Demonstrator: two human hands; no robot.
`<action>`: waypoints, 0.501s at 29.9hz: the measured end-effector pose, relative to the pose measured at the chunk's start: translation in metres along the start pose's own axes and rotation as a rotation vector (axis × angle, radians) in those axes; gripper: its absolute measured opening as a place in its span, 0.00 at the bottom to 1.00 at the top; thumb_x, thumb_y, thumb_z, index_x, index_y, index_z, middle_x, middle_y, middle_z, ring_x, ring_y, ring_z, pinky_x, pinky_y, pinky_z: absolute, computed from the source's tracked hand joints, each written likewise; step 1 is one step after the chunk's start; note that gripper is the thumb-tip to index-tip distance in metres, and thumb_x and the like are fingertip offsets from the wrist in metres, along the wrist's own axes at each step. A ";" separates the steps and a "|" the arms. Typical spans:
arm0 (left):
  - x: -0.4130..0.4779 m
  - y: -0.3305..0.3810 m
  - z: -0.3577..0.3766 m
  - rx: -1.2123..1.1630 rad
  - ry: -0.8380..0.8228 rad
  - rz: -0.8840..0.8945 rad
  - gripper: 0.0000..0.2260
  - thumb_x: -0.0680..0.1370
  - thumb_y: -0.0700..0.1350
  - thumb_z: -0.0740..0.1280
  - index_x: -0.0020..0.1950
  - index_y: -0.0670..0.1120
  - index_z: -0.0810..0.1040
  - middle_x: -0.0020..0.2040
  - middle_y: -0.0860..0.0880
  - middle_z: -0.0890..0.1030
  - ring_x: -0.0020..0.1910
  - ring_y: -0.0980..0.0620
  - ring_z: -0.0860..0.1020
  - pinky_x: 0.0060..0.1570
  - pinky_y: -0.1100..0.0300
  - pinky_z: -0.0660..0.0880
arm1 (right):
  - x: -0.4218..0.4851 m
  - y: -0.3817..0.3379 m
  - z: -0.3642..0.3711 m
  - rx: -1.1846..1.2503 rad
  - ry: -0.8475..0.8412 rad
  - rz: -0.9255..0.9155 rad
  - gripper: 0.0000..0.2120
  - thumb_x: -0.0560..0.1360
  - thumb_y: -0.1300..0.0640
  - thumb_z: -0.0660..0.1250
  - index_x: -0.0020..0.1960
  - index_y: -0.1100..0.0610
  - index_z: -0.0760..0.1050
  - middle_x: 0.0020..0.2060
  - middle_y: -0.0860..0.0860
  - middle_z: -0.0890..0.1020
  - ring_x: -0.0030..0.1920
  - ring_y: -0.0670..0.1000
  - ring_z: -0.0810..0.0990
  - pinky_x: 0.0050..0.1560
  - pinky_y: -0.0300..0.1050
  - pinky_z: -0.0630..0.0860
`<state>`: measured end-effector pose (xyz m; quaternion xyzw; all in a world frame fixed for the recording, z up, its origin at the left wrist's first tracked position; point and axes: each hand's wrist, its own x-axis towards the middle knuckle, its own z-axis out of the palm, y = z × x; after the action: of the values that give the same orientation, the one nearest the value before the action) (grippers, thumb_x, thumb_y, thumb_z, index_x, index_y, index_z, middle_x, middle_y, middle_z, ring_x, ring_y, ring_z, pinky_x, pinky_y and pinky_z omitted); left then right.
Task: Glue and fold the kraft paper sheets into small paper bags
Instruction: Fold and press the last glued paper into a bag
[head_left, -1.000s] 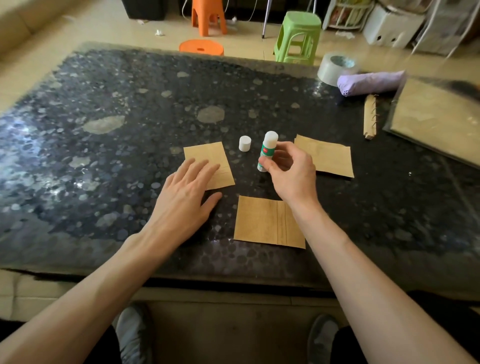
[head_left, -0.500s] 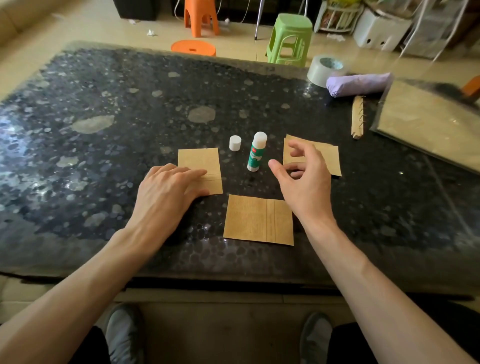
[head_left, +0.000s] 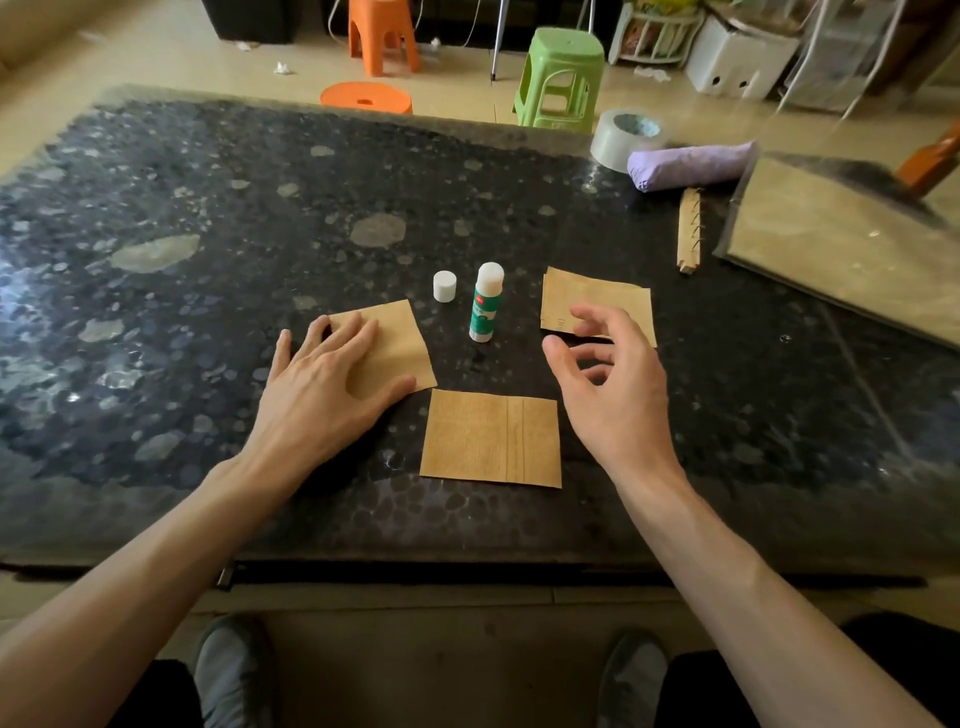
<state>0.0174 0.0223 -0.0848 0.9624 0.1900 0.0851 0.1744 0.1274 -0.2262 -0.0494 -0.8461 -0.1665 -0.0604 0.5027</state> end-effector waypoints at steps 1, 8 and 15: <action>0.000 0.000 -0.001 -0.005 0.005 -0.001 0.37 0.76 0.72 0.58 0.79 0.52 0.67 0.79 0.54 0.65 0.81 0.48 0.57 0.80 0.41 0.48 | -0.001 0.000 0.000 0.000 -0.005 0.000 0.17 0.79 0.49 0.73 0.67 0.48 0.76 0.57 0.43 0.79 0.50 0.38 0.81 0.46 0.30 0.79; -0.007 0.014 -0.026 -0.329 0.249 -0.066 0.14 0.77 0.56 0.72 0.61 0.56 0.83 0.49 0.54 0.85 0.46 0.53 0.80 0.57 0.46 0.78 | -0.007 -0.003 0.002 0.014 -0.052 0.006 0.17 0.79 0.50 0.73 0.67 0.49 0.76 0.56 0.42 0.79 0.52 0.38 0.81 0.47 0.31 0.79; -0.022 0.063 -0.051 -1.171 -0.118 -0.213 0.14 0.81 0.51 0.68 0.65 0.49 0.80 0.53 0.47 0.86 0.51 0.47 0.86 0.50 0.52 0.83 | -0.022 -0.026 0.007 0.259 -0.350 0.178 0.25 0.74 0.41 0.75 0.68 0.48 0.77 0.54 0.43 0.84 0.55 0.37 0.82 0.52 0.32 0.79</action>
<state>0.0073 -0.0258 -0.0167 0.6849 0.1970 0.1040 0.6937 0.0978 -0.2140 -0.0371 -0.7835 -0.1820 0.1536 0.5739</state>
